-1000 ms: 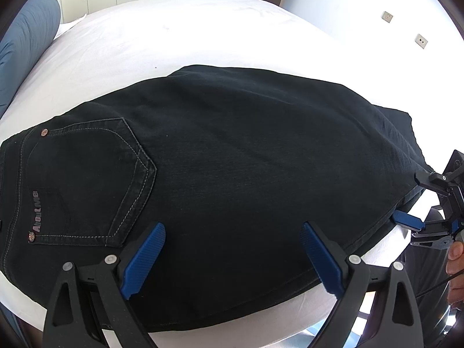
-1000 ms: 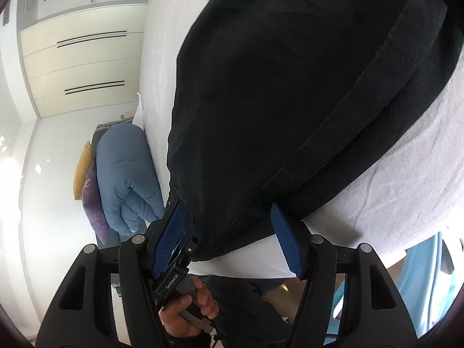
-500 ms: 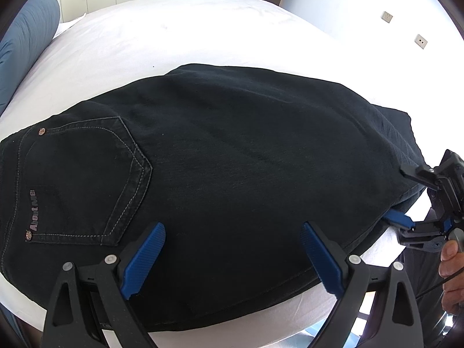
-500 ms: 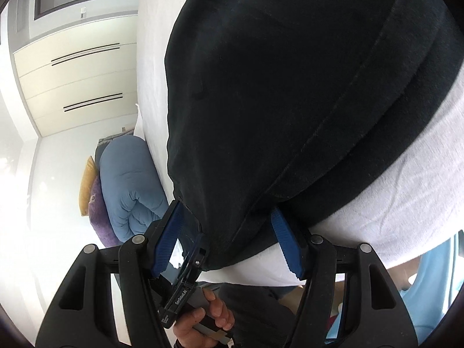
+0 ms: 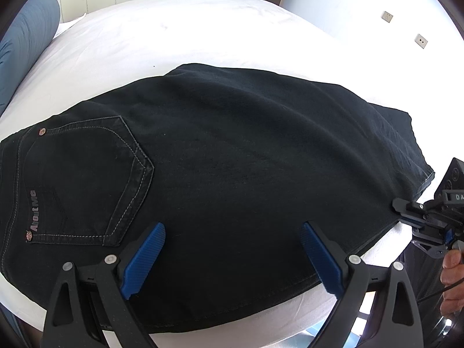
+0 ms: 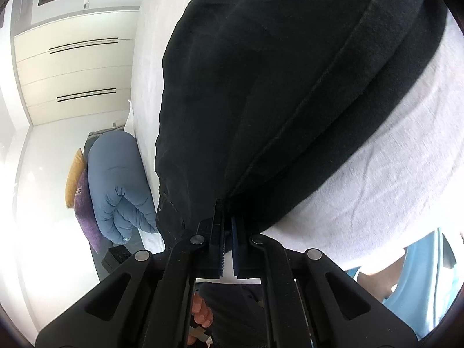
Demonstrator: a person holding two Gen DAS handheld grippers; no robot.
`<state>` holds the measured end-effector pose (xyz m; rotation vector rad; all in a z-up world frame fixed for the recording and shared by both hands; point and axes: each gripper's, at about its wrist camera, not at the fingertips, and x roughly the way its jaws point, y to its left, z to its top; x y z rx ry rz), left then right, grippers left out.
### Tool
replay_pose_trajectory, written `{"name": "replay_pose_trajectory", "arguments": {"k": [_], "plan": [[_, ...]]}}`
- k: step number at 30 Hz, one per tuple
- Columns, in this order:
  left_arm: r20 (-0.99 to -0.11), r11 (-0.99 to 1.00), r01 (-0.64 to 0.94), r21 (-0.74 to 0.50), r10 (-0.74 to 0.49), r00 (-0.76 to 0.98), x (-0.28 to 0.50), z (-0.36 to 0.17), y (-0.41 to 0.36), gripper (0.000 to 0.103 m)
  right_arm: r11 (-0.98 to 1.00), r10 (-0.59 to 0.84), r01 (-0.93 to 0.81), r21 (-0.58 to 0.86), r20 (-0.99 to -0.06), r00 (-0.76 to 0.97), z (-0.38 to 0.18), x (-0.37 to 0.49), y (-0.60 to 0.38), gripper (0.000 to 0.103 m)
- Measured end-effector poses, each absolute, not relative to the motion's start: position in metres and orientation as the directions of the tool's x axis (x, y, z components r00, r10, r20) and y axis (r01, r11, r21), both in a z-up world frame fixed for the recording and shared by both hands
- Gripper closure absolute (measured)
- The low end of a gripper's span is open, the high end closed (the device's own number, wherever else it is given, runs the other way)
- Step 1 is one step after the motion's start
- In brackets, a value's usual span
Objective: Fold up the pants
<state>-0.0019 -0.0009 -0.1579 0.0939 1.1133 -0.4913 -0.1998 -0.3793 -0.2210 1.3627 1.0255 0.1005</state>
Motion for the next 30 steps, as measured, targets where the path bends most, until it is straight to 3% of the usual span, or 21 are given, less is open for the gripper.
{"name": "replay_pose_trajectory", "arguments": {"k": [9, 13, 18, 25, 28, 30], "plan": [[-0.884, 0.888, 0.443, -0.127, -0.304, 0.356, -0.001, -0.163, -0.012, 0.007, 0.269, 0.638, 0.486, 0.832, -0.532, 0.557, -0.236, -0.203, -0.385, 0.099], [-0.883, 0.891, 0.434, -0.135, -0.307, 0.356, 0.0, -0.163, -0.008, 0.007, 0.343, 0.57, 0.475, 0.81, -0.581, 0.58, -0.214, -0.219, -0.399, 0.089], [-0.875, 0.889, 0.437, -0.136, -0.314, 0.367, 0.0, -0.158, -0.01, 0.007, 0.437, 0.476, 0.448, 0.78, -0.623, 0.62, -0.173, -0.232, -0.429, 0.089], [-0.875, 0.887, 0.445, -0.124, -0.309, 0.372, 0.007, -0.161, -0.013, 0.007, 0.516, 0.631, 0.245, 0.821, -0.558, 0.54, -0.157, -0.156, -0.393, 0.089], [-0.877, 0.891, 0.442, -0.103, -0.291, 0.382, 0.009, -0.166, -0.015, 0.007, 0.547, 0.6, 0.32, 0.774, -0.629, 0.494, -0.19, -0.134, -0.394, 0.089], [-0.877, 0.89, 0.446, -0.096, -0.288, 0.386, 0.008, -0.166, -0.015, 0.007, 0.618, 0.512, 0.346, 0.706, -0.696, 0.504, -0.205, -0.133, -0.409, 0.101]]}}
